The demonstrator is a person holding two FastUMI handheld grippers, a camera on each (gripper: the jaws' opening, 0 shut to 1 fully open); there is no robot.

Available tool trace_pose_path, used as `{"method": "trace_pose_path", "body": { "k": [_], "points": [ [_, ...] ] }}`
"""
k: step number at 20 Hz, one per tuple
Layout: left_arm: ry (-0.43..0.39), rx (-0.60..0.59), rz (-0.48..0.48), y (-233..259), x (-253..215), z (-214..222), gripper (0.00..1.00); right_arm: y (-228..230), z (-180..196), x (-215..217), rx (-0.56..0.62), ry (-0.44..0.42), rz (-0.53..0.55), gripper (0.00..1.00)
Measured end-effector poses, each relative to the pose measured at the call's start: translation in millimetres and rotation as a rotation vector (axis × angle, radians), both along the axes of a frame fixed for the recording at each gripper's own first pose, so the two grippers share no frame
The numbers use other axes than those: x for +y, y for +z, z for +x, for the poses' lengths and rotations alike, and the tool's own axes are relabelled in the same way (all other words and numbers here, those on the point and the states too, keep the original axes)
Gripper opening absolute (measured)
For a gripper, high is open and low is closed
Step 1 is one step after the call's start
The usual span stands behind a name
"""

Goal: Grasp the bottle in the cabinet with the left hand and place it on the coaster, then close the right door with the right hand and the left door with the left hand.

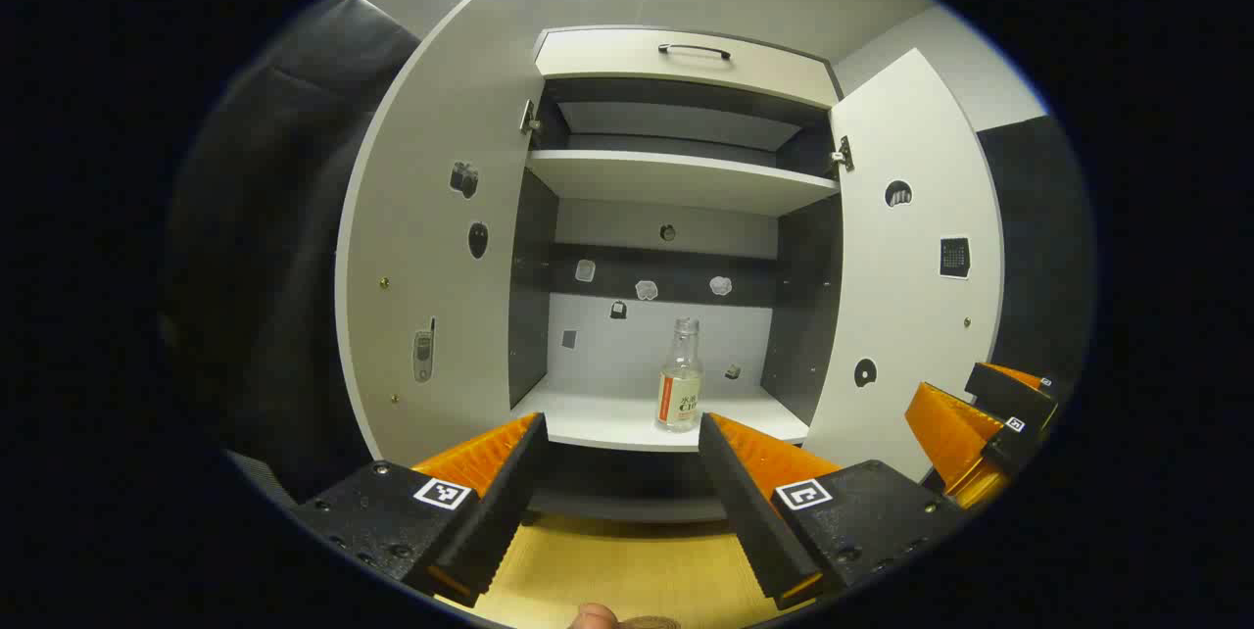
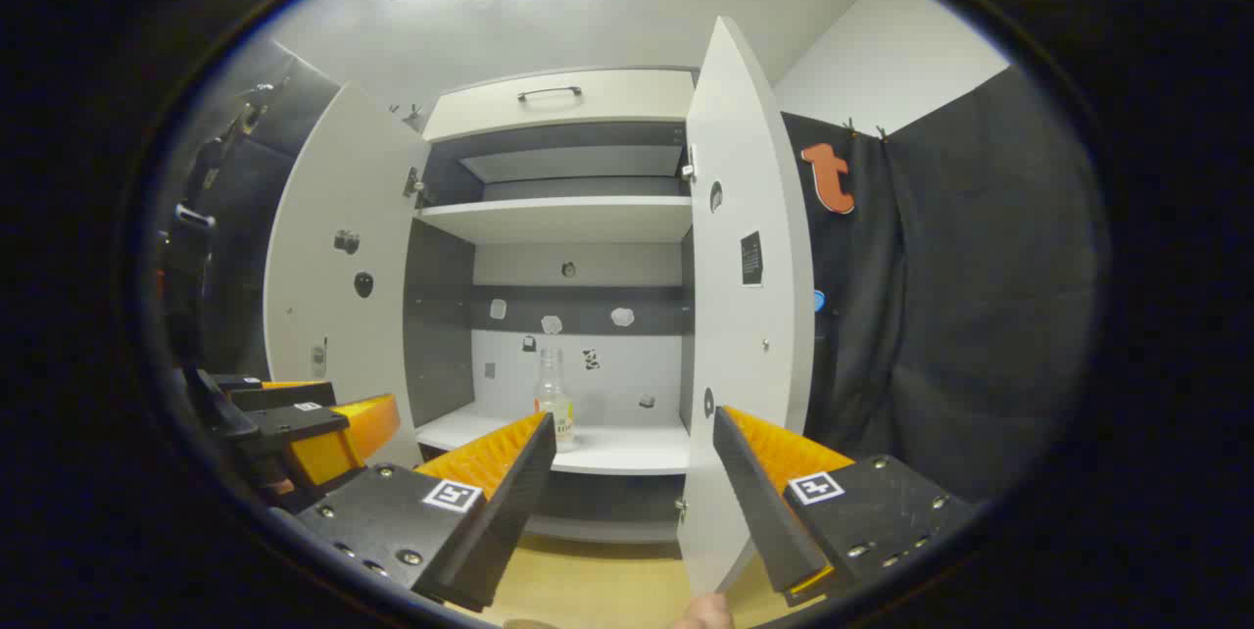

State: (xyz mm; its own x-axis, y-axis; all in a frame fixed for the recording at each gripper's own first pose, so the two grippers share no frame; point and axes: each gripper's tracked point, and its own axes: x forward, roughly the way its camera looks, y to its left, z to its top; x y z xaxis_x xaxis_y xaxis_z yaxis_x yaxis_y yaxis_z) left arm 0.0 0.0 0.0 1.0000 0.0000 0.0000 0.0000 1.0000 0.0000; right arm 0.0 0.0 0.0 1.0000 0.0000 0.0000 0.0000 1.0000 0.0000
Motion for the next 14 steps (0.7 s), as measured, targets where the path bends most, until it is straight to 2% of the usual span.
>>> {"method": "trace_pose_path", "body": {
  "k": [1, 2, 5, 8, 9, 14],
  "points": [
    [0.001, -0.002, 0.002, 2, -1, -1, 0.97, 0, 0, 1, -0.001, 0.001, 0.001, 0.98],
    [0.001, -0.007, 0.004, 4, -1, -2, 0.94, 1, 0, 1, -0.002, 0.005, 0.003, 0.98],
    [-0.001, -0.012, 0.001, 7, -2, -3, 0.97, 0, -1, 0, 0.005, 0.007, 0.01, 0.98],
    [-0.004, -0.026, 0.002, 11, -4, -4, 0.94, 6, -3, -4, -0.009, -0.001, 0.017, 0.98],
    [-0.004, -0.027, 0.006, 10, -5, -5, 0.97, 7, -3, -5, -0.011, -0.002, 0.018, 0.98],
    [-0.007, -0.027, 0.011, 12, -9, -5, 0.97, 7, -3, -9, -0.016, -0.006, 0.015, 0.98]
  ]
}}
